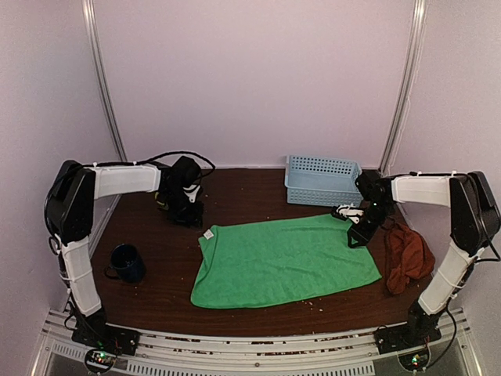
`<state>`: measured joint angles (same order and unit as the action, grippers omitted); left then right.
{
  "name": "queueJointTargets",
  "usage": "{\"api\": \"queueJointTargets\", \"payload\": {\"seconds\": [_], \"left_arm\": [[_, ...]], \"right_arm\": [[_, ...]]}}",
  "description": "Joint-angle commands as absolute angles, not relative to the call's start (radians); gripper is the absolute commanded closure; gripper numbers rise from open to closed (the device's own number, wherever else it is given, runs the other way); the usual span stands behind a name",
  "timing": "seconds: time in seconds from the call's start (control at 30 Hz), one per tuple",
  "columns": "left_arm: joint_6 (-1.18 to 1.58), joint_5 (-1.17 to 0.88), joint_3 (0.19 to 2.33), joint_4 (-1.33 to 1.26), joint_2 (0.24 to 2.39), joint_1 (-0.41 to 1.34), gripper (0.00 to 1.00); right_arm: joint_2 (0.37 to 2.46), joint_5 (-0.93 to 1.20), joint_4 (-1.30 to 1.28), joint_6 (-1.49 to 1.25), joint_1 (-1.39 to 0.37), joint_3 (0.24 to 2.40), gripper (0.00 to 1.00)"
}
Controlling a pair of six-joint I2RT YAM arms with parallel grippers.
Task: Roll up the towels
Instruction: Smooth out the towel at the center of the board.
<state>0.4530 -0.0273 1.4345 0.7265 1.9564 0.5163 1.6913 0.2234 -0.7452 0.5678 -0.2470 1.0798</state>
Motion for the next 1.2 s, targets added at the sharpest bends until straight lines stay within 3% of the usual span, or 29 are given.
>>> {"api": "queueJointTargets", "payload": {"seconds": [0.0,0.2,0.53,0.8,1.0,1.17], "left_arm": [[0.415,-0.074,1.435,0.717,1.955,0.530,0.61],[0.400,0.004,1.463,0.762,2.012,0.555,0.65],[0.382,0.052,1.468,0.747,2.077,0.564,0.60],[0.370,0.159,1.412,0.769,2.098,0.565,0.79],[0.353,0.169,1.341,0.750,2.031,0.507,0.99],[0.335,0.201,1.365,0.750,1.988,0.457,1.00]], "right_arm": [[1.667,0.201,-0.743,0.554,-0.250,1.072,0.58],[1.662,0.201,-0.749,0.552,-0.249,1.078,0.58],[1.653,0.174,-0.763,0.614,-0.252,1.023,0.58],[1.631,0.200,-0.797,0.645,-0.261,1.013,0.58],[1.599,0.229,-0.845,0.716,-0.294,0.967,0.58],[1.559,0.231,-0.890,0.779,-0.298,0.932,0.58]]}}
